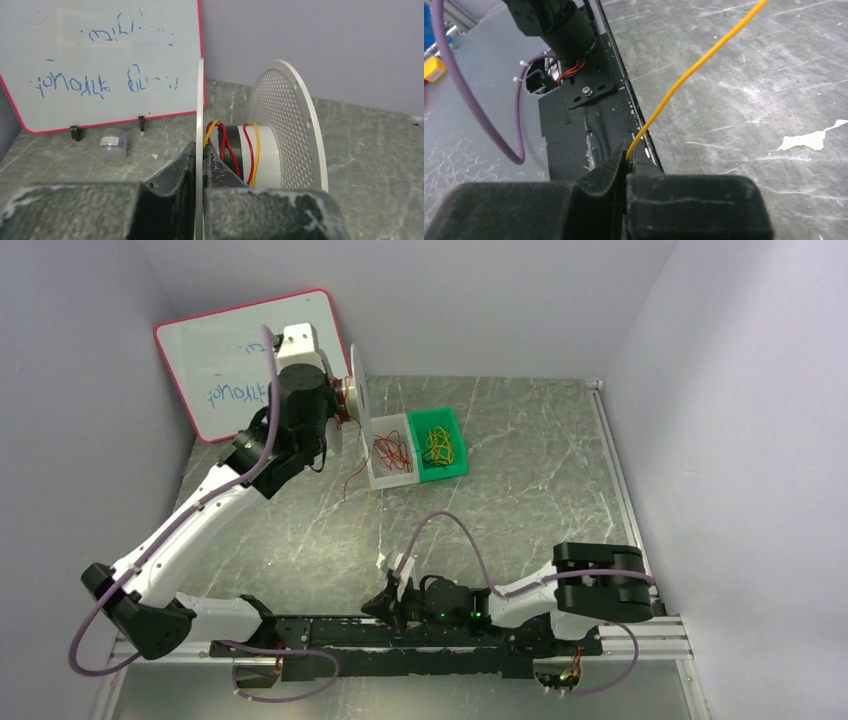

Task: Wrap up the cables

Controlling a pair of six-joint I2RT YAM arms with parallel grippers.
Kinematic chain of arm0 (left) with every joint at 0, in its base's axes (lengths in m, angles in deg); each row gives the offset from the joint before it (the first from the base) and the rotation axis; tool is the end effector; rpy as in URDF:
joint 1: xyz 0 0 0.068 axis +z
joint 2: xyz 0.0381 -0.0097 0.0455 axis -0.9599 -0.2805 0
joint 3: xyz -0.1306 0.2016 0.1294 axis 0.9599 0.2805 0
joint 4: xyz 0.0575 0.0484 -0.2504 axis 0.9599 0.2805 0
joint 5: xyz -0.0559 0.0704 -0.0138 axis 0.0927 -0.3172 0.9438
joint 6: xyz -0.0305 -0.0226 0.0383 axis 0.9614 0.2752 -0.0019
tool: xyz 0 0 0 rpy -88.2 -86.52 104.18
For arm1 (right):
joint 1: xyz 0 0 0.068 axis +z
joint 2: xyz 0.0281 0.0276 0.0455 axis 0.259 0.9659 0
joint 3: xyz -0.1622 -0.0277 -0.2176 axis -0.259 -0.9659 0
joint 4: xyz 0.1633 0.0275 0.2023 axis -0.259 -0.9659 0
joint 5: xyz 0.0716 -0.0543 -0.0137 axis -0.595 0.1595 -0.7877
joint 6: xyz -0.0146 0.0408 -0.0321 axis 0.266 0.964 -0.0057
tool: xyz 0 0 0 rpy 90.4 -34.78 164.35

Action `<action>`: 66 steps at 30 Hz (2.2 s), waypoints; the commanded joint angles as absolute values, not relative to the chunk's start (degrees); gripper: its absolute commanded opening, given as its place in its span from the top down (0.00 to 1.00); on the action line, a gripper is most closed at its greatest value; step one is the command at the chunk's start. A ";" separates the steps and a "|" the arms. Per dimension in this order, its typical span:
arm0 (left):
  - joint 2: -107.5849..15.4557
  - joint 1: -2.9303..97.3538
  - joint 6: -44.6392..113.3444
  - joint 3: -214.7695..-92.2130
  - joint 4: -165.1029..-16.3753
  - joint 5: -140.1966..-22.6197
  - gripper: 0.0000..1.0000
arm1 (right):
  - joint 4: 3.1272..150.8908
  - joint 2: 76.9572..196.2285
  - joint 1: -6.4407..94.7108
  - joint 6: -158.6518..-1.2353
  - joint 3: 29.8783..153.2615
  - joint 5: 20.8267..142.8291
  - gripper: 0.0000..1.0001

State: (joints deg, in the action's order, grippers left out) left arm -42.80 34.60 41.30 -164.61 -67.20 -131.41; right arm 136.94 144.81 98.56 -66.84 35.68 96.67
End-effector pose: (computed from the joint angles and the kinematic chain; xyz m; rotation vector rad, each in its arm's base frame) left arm 0.2219 -0.1499 0.4531 -0.2186 1.6916 -0.1111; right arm 0.0342 0.2640 0.1495 -0.9201 1.6732 1.1771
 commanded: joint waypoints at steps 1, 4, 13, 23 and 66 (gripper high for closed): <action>-44.39 35.50 39.02 -166.09 -75.54 -136.51 0.93 | 123.30 140.29 103.38 -70.90 39.10 104.58 1.00; -46.37 35.79 38.30 -166.47 -76.72 -137.11 0.93 | 116.82 138.62 105.88 -71.93 42.02 106.57 1.00; -50.64 35.75 34.28 -164.07 -82.15 -141.88 0.93 | 103.59 132.70 111.02 -75.01 51.01 110.10 1.00; -52.05 35.75 36.55 -158.36 -84.09 -144.03 0.93 | 90.89 126.80 111.85 -77.01 62.18 111.67 1.00; -40.66 17.93 60.00 -135.26 -67.79 -151.51 0.93 | 58.45 130.36 84.36 -96.95 107.50 107.74 1.00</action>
State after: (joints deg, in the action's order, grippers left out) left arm -40.92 20.52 56.12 -135.56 -67.86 -147.45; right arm 59.06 128.98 87.28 -95.18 104.82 109.89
